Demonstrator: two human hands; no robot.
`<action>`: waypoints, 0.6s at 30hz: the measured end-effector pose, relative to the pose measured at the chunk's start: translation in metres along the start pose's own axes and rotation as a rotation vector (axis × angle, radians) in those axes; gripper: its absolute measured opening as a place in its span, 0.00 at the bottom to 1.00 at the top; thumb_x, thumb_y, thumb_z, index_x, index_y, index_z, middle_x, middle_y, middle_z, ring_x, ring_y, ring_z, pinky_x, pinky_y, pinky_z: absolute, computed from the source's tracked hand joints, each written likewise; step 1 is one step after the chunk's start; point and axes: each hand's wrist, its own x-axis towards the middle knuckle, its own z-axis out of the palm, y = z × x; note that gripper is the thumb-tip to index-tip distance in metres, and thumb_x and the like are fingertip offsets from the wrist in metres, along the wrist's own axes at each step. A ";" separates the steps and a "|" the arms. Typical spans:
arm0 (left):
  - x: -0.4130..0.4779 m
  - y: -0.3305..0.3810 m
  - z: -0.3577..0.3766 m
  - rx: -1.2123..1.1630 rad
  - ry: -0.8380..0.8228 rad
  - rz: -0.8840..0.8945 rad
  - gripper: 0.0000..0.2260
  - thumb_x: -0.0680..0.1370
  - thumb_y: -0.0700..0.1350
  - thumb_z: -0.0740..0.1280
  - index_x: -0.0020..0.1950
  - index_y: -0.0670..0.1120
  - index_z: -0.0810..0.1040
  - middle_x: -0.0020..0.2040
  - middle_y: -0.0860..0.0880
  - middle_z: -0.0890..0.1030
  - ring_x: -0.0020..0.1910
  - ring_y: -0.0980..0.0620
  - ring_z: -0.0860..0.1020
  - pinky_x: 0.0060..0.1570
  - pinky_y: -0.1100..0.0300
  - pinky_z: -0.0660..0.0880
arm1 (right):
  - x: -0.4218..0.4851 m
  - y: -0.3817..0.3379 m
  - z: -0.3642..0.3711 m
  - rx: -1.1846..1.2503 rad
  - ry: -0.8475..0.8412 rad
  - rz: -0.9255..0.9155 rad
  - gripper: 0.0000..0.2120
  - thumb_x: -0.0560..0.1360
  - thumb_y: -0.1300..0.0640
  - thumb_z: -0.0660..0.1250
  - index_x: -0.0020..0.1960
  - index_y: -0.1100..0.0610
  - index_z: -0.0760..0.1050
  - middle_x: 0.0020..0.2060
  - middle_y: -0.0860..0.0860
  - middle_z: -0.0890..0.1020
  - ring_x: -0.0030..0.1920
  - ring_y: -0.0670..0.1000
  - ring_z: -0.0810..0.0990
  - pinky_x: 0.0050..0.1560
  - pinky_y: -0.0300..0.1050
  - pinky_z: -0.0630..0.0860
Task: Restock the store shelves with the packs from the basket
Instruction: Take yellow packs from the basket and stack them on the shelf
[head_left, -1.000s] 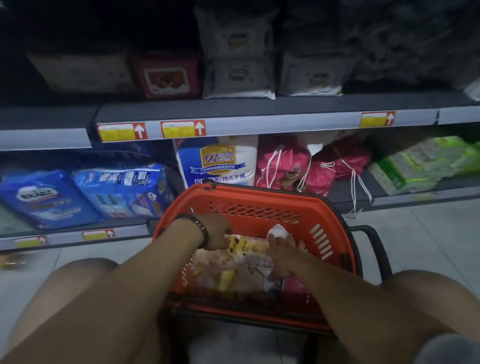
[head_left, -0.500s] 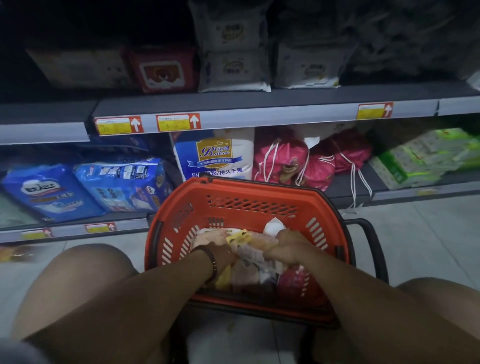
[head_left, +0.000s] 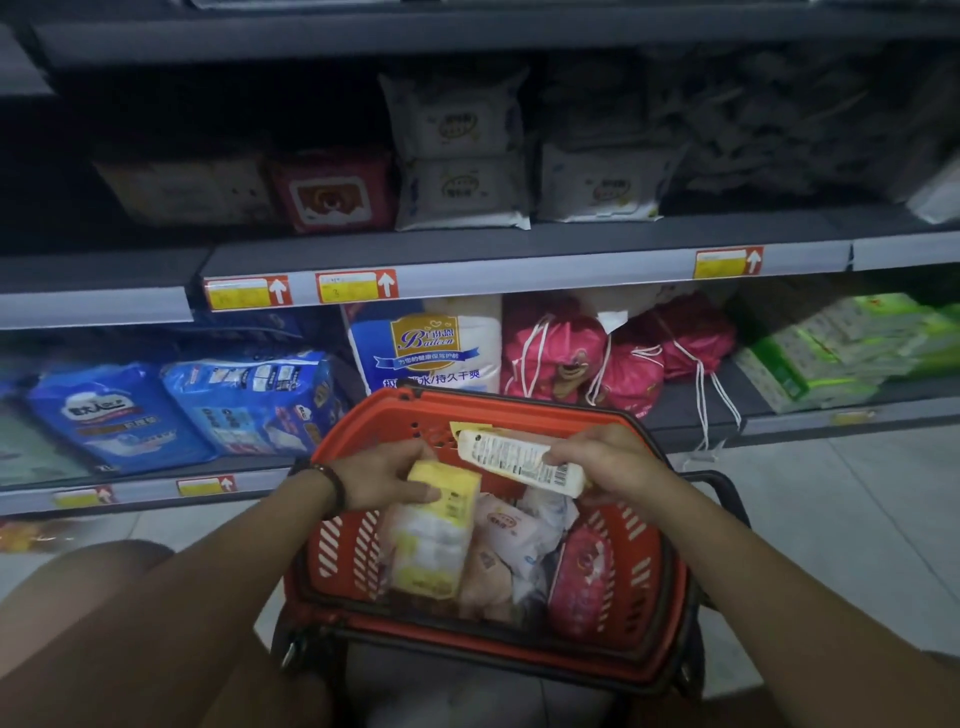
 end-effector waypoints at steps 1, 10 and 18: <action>-0.003 0.005 -0.004 -0.116 -0.002 0.017 0.12 0.81 0.45 0.71 0.63 0.46 0.75 0.54 0.49 0.83 0.51 0.54 0.83 0.52 0.58 0.79 | -0.003 -0.005 -0.001 0.041 0.010 -0.007 0.09 0.70 0.53 0.79 0.47 0.57 0.87 0.42 0.53 0.89 0.45 0.53 0.88 0.41 0.47 0.85; -0.022 0.048 -0.021 -1.039 0.126 0.091 0.20 0.83 0.52 0.62 0.67 0.41 0.79 0.63 0.37 0.84 0.58 0.40 0.85 0.51 0.41 0.84 | -0.020 -0.038 -0.004 0.421 0.080 -0.093 0.10 0.73 0.56 0.78 0.52 0.59 0.86 0.39 0.53 0.90 0.36 0.47 0.88 0.37 0.44 0.85; -0.014 0.073 -0.029 -1.214 0.460 0.014 0.17 0.81 0.49 0.69 0.64 0.39 0.80 0.58 0.37 0.86 0.54 0.38 0.86 0.55 0.39 0.82 | -0.018 -0.055 0.000 0.753 0.168 -0.085 0.07 0.74 0.58 0.78 0.49 0.59 0.87 0.45 0.60 0.89 0.44 0.57 0.85 0.57 0.60 0.84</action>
